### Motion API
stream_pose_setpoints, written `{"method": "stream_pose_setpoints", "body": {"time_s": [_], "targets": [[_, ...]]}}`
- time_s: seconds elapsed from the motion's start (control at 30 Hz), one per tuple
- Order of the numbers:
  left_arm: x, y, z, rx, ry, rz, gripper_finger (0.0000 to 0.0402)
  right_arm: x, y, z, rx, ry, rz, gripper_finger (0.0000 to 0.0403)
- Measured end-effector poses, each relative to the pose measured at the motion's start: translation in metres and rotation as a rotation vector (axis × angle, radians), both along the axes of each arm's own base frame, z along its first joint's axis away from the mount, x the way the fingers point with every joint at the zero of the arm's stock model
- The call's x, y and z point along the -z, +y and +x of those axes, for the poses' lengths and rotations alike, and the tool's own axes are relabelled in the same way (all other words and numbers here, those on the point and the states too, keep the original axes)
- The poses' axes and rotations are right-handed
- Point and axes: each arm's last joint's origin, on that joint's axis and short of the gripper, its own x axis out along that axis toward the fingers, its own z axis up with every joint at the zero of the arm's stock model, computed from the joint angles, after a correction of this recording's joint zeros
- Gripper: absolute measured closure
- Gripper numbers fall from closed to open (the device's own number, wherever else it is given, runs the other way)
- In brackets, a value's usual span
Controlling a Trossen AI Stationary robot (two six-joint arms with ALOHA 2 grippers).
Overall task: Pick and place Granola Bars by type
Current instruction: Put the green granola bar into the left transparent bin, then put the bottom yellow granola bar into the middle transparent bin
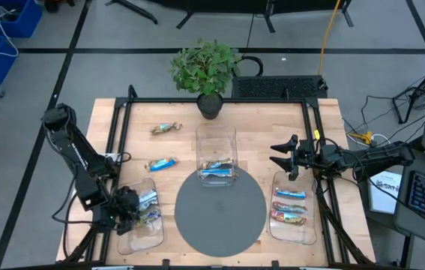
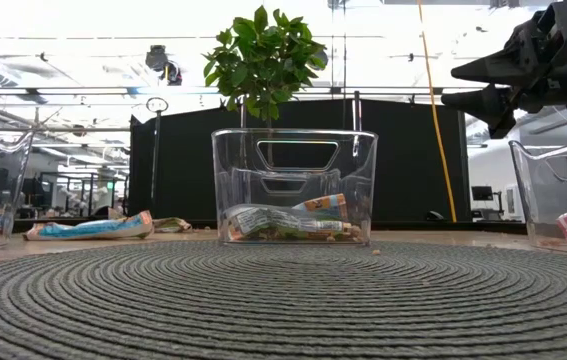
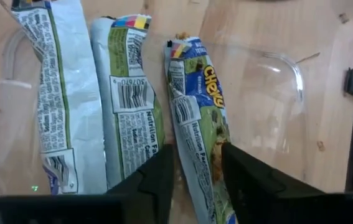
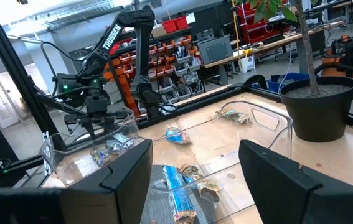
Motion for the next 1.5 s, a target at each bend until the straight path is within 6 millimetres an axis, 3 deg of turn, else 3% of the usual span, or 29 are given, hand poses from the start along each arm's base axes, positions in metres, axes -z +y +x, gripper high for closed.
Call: {"method": "stream_pose_setpoints", "body": {"time_s": [0.3,0.6,1.03,1.27,1.5], "targets": [[-0.011,0.004,0.011,0.025,-0.016,-0.055,0.0191,0.0,0.0,0.0,-0.001,0.0,0.0,0.017],[-0.051,0.029,0.033,0.051,-0.206,-0.078,0.0179,0.0,0.0,0.0,-0.001,0.0,0.0,0.017],[-0.108,0.086,0.069,0.074,-0.424,0.265,0.0172,0.0,0.0,0.0,-0.001,-0.001,0.0,0.017],[-0.129,0.122,0.077,0.035,-0.374,0.4,0.0116,0.0,0.0,0.0,0.0,0.0,0.0,0.017],[-0.121,0.157,0.083,0.06,-0.105,0.538,0.0071,0.0,0.0,0.0,0.0,-0.001,0.0,0.017]]}}
